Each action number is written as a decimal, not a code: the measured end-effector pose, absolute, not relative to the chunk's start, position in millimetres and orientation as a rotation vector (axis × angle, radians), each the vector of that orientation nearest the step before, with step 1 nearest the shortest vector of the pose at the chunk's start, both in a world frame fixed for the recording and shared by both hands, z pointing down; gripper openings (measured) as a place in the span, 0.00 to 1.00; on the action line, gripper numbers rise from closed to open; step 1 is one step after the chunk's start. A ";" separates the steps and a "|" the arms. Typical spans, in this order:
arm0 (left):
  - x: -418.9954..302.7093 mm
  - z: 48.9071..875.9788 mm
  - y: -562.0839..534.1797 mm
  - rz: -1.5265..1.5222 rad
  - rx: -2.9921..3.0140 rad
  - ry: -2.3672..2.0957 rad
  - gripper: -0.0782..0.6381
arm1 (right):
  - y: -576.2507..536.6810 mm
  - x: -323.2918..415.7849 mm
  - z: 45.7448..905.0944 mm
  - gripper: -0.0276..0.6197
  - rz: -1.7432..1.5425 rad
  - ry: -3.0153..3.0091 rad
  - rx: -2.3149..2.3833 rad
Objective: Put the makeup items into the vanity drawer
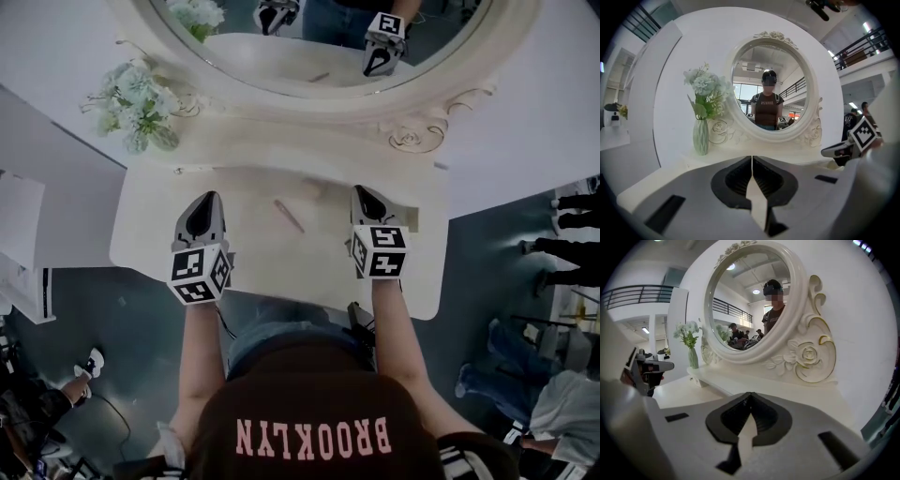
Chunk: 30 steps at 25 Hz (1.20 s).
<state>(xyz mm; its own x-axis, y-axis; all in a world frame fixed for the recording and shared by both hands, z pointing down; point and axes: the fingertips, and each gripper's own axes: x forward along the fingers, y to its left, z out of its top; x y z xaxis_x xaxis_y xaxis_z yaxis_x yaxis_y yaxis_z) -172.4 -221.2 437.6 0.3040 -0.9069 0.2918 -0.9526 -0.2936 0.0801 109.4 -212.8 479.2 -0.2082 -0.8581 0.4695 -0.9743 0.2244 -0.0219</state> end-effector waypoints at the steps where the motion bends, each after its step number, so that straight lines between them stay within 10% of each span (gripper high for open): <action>1: -178.8 438.4 -220.5 0.278 2.323 -1.712 0.12 | -214.3 101.4 479.8 0.04 0.449 -2.166 1.679; 13: -228.7 457.3 -210.3 0.304 2.240 -1.764 0.12 | -226.0 47.3 510.3 0.04 0.553 -2.179 1.580; 18: -240.7 469.1 -212.8 0.331 2.234 -1.746 0.12 | -229.0 34.7 536.0 0.34 0.624 -2.125 1.568; 30: -254.0 495.0 -232.8 0.384 2.231 -1.704 0.12 | -240.8 31.4 586.8 0.41 0.731 -2.005 1.569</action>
